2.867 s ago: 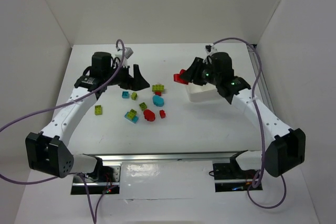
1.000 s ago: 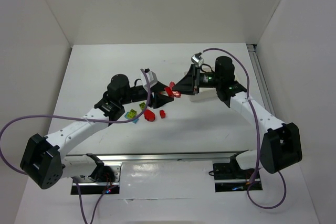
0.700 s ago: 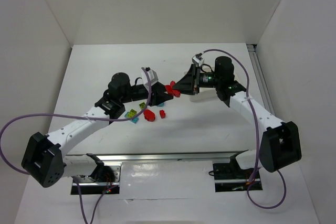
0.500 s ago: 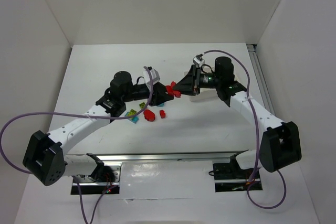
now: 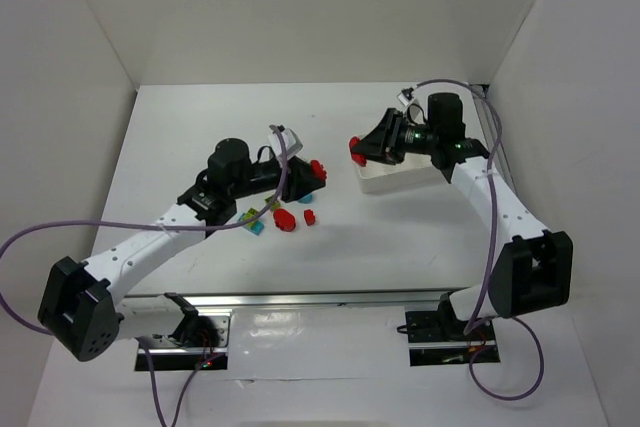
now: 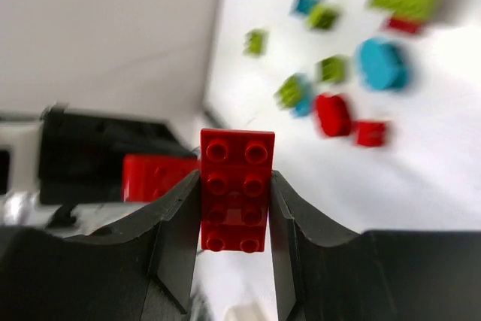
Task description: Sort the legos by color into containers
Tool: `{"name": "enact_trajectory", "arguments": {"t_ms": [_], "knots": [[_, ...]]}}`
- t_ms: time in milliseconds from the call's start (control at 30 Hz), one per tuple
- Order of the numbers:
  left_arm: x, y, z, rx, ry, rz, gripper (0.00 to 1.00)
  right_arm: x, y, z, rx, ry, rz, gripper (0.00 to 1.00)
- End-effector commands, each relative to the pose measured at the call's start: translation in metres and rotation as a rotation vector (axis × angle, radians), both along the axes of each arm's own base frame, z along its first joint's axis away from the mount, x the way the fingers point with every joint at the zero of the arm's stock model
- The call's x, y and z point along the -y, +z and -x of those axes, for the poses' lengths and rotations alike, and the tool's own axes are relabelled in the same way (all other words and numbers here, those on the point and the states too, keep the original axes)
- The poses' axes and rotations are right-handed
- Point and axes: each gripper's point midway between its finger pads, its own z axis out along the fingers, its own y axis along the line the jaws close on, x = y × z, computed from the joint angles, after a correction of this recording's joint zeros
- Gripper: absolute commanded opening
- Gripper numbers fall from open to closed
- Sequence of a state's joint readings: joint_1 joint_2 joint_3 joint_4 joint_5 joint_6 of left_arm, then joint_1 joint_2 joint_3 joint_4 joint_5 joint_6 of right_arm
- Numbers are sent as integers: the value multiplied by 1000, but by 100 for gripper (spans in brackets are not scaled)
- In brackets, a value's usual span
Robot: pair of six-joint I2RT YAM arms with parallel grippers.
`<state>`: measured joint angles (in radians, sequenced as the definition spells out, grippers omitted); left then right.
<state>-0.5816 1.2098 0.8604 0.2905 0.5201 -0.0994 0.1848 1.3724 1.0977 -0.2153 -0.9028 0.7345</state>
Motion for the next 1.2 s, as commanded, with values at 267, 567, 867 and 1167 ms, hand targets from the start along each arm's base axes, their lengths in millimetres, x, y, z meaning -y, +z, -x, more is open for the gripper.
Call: {"name": "enact_trajectory", "arguments": {"t_ms": [267, 567, 867, 1167], "knots": [[-18, 8, -57, -332, 298, -93, 0, 89, -72, -117, 50, -549, 747, 20], [-14, -7, -73, -532, 383, -52, 0, 82, -121, -144, -5, -515, 882, 33], [9, -20, -92, -639, 346, -88, 0, 76, -113, -139, 13, -499, 892, 82], [50, -46, -129, -700, 340, -117, 0, 141, -50, -104, 64, -804, 884, 69]]}}
